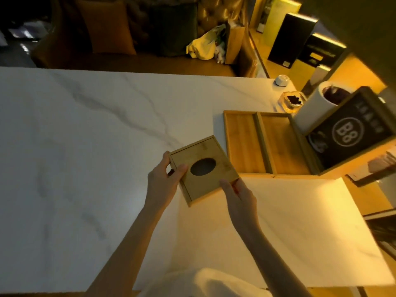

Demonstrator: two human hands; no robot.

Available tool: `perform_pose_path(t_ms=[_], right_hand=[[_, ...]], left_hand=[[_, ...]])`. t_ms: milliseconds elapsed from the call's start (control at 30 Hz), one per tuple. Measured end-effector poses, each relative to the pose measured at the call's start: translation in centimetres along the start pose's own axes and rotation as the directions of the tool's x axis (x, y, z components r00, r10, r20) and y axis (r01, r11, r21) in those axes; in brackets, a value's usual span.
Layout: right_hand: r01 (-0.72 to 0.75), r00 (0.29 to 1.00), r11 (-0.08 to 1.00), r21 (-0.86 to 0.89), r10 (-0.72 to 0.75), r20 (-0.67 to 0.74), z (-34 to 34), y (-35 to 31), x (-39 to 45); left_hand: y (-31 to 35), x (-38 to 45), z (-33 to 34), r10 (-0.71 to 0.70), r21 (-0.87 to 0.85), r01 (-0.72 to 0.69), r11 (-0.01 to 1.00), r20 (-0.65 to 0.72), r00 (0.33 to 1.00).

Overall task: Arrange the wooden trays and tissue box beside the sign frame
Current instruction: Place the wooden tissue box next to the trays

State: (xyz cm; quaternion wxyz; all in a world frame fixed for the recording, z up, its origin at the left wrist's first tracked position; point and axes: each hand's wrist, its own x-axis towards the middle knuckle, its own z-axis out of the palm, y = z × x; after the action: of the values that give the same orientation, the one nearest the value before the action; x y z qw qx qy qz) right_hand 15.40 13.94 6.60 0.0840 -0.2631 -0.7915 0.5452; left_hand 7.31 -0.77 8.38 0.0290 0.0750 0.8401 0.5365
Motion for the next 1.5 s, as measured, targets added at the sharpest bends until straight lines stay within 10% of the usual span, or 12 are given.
perform_pose_path(t_ms=[733,1500], right_hand=[[-0.201,0.898,0.971,0.132,0.236,-0.371,-16.2,9.9,0.6],[-0.269,0.899,0.936,0.227,0.328,-0.290,-22.0,13.8,2.2]], left_hand=[[6.1,-3.4,20.4,-0.030,0.087,0.002,0.996,0.320,0.947],[7.3,-5.4,27.7,-0.086,0.115,0.046,0.992,0.369,0.926]])
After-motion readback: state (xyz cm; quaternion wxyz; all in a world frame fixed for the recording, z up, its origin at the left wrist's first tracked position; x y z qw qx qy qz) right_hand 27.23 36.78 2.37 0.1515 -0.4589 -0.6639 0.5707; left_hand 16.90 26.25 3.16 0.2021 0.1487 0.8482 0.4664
